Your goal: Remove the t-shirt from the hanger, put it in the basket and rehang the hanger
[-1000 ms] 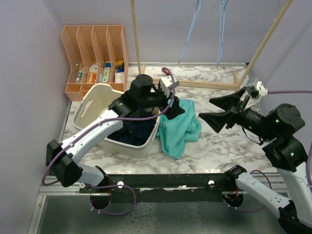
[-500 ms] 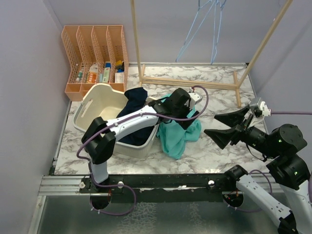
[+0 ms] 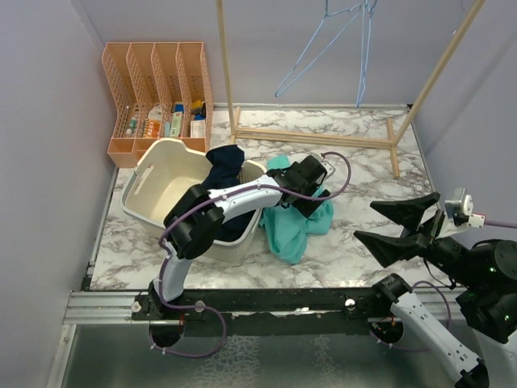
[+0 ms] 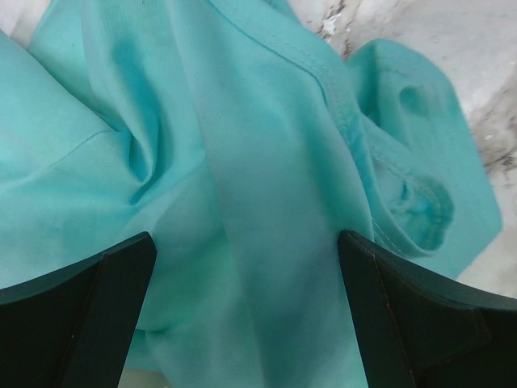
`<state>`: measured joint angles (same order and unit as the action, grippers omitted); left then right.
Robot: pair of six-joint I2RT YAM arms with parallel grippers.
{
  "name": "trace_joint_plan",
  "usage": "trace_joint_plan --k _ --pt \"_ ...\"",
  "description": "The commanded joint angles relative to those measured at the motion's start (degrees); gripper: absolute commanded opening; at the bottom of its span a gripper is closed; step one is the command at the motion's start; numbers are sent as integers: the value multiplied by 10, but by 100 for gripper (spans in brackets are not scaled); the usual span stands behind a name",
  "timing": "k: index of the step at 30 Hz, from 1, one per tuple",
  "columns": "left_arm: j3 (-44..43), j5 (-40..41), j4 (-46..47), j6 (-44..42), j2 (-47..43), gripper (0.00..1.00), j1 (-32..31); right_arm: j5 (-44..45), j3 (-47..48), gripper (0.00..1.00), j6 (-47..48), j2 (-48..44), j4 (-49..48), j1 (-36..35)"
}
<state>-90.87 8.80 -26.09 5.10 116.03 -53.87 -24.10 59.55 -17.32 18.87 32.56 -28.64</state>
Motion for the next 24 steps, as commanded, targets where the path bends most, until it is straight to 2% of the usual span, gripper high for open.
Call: trace_joint_plan --k 1,5,8,9,11,13,17,24 --pt "-21 52 -14 23 27 99 -1 -5 2 81 4 -20 -14 2" --pt "-14 40 -15 37 49 99 5 0 0 81 5 -26 -11 2" --pt "12 -2 4 46 46 97 10 4 -1 81 5 -26 -6 2" --pt "29 -21 20 46 40 89 12 6 -1 81 5 -25 -3 2" --pt "62 -66 60 50 24 66 19 13 0 81 4 -26 0 2" --pt "91 -109 91 64 10 49 29 23 -1 81 3 -29 1 2" --pt "111 -165 110 78 -11 0 45 39 -4 81 0 -36 2 2" --pt "51 -187 75 61 -92 0 45 69 -15 81 -8 -38 2 2"
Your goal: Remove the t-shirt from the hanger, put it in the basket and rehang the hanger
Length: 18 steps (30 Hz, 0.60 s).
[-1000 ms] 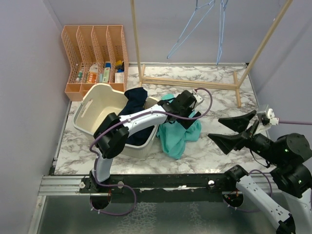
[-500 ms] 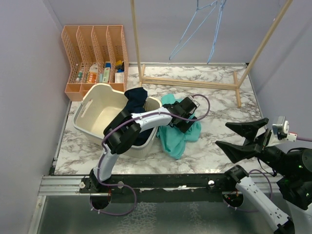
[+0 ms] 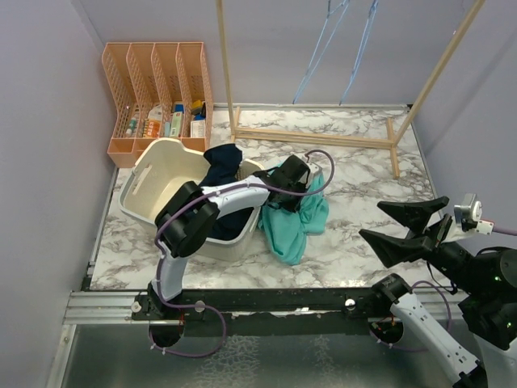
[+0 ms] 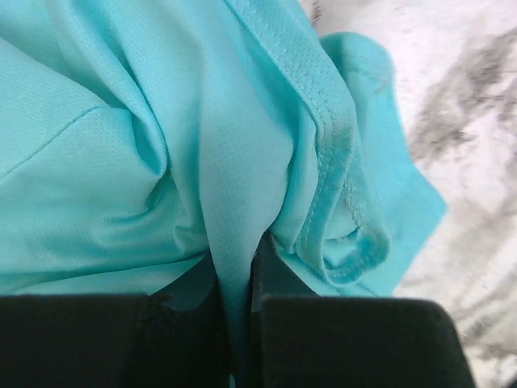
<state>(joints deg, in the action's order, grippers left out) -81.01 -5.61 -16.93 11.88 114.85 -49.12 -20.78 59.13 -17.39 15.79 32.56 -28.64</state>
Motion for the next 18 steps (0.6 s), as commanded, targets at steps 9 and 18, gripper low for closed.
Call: trace_joint_plan --k 9,18 --pt "-160 -38 -48 -18 -200 0 -2 70 -38 81 -22 -18 -13 2" --pt "-190 70 -50 -53 -302 0 -2 68 -44 81 -25 -7 -13 2"
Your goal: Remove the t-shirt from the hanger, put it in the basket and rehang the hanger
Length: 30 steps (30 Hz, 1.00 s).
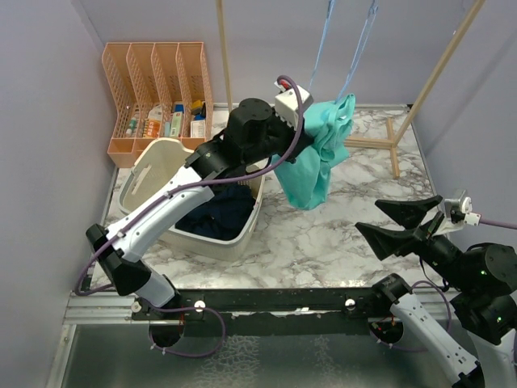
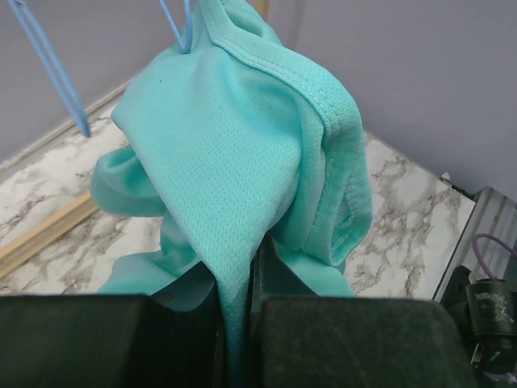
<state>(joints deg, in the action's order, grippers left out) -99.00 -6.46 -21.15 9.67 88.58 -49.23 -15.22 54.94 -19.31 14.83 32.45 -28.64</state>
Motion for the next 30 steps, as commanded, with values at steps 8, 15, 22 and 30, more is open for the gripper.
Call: trace_joint_plan --k 8,15,22,30 --pt "67 286 -60 -76 -132 0 25 5 -20 81 -12 12 -28 2" --pt "192 330 -73 -42 -248 0 129 -8 -38 81 -12 35 -38 2" --pt "304 398 -109 5 -316 0 164 -11 -62 81 -27 52 -63 2" --pt "409 254 -152 96 -243 58 227 9 -68 81 -32 104 -57 2"
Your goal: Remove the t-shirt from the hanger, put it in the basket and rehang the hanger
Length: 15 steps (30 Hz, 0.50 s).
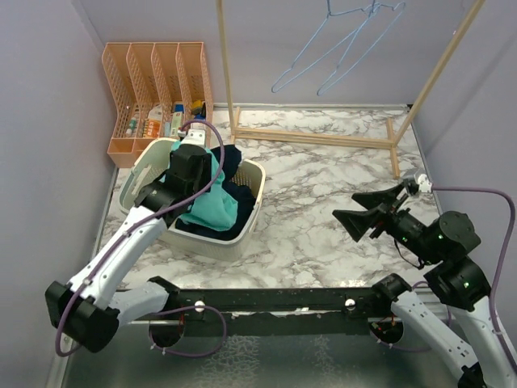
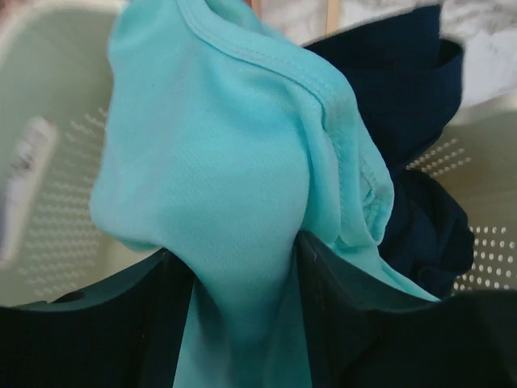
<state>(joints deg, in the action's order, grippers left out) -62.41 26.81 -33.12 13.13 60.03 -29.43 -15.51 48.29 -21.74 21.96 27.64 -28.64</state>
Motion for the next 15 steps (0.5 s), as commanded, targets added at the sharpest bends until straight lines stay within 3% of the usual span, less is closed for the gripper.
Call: trace_joint_plan --k 1,3,5,10,15 --pt "51 -103 -32 66 51 65 38 23 0 81 -7 44 -1 2" --pt "66 -137 -17 66 53 85 47 47 2 81 -8 65 14 2" --pt "75 -152 10 58 32 98 47 72 2 81 -13 83 24 2" --pt "103 -163 97 36 -67 99 47 124 2 82 -16 138 29 2" --pt "159 -148 167 25 -156 99 47 120 -1 84 -19 236 1 2"
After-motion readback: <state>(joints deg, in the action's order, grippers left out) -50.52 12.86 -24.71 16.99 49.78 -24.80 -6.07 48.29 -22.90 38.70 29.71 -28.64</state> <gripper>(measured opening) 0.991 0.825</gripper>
